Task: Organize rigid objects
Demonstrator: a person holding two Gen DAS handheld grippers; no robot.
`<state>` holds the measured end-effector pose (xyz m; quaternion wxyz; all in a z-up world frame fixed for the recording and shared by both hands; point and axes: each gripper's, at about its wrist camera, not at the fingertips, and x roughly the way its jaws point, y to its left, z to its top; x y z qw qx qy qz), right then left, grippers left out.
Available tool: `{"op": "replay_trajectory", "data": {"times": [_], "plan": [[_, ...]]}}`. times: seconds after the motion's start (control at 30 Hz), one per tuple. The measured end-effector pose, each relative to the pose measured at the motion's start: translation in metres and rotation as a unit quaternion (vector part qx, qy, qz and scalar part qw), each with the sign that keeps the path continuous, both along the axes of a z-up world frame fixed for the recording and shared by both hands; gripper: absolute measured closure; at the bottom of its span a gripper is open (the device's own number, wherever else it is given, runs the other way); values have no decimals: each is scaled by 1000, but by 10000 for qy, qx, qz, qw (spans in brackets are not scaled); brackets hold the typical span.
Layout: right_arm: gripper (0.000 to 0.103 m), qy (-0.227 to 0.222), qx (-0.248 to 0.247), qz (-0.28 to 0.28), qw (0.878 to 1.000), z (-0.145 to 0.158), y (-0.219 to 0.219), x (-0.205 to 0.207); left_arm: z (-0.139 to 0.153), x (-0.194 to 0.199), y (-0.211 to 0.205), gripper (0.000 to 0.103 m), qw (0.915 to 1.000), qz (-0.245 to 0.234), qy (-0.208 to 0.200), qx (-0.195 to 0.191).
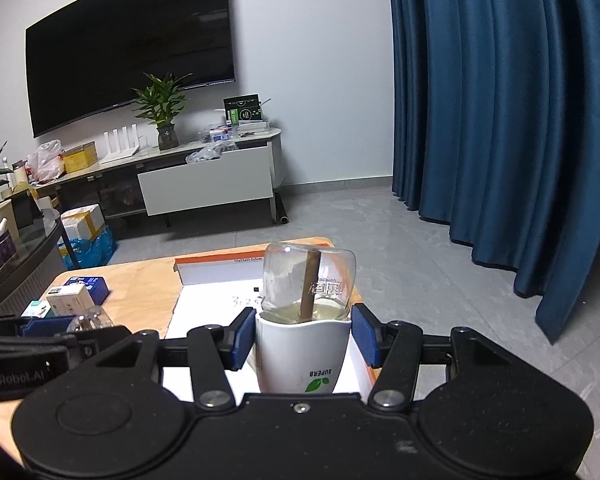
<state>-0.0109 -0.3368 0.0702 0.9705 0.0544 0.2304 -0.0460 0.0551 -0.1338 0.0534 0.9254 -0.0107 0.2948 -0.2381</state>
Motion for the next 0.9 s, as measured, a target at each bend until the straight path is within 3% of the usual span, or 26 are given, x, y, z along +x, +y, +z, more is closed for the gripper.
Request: {"op": "replay_trajectory", "data": {"times": [0.9], "plan": [[39,85,-176,160,9997,-2,8,15,-6,4,-6,51,10000,-62,22,13]]}}
